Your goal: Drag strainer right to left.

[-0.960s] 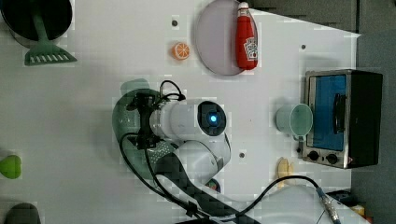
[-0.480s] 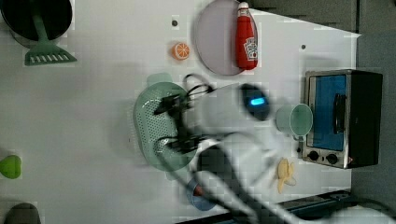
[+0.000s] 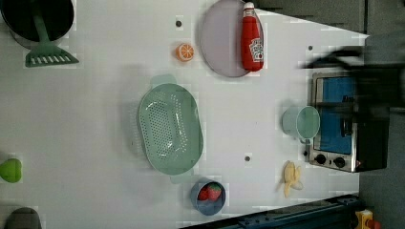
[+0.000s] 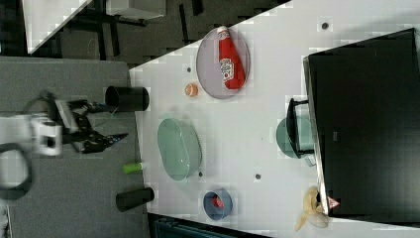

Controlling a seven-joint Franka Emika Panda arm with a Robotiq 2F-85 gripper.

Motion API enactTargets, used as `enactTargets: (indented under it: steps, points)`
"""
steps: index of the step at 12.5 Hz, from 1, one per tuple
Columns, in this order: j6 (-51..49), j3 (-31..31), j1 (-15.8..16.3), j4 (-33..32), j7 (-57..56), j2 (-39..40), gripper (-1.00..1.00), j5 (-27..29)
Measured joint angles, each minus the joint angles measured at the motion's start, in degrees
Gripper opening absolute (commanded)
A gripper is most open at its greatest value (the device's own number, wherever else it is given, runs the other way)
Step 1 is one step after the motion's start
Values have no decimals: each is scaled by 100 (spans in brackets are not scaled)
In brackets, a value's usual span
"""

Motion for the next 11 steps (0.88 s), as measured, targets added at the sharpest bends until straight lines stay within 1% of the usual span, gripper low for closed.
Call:
enactTargets:
  steps: [1, 2, 3, 4, 5, 6, 7, 8, 9, 11]
  points:
    - [-355, -325, -185, 190, -441, -392, 100, -583]
    - [-560, -663, -355, 269, -881, -732, 100, -965]
    - [-777, -1063, -462, 308, -1305, -987, 100, -1085]
    - [-852, -1385, -618, 263, -1568, -1162, 100, -1087]
    - [-852, -1595, -778, 140, -1741, -1318, 100, -1089]
    - [-915, -1642, -965, -39, -1849, -1451, 100, -1126]
    - [-937, -1695, -999, -95, -1956, -1474, 100, -1194]
    - [-941, -1707, -951, -95, -2047, -1442, 100, -1129]
    - [-942, -1681, -853, -123, -2060, -1385, 100, -937]
    - [-978, -1446, -730, -252, -2219, -1112, 100, -940]
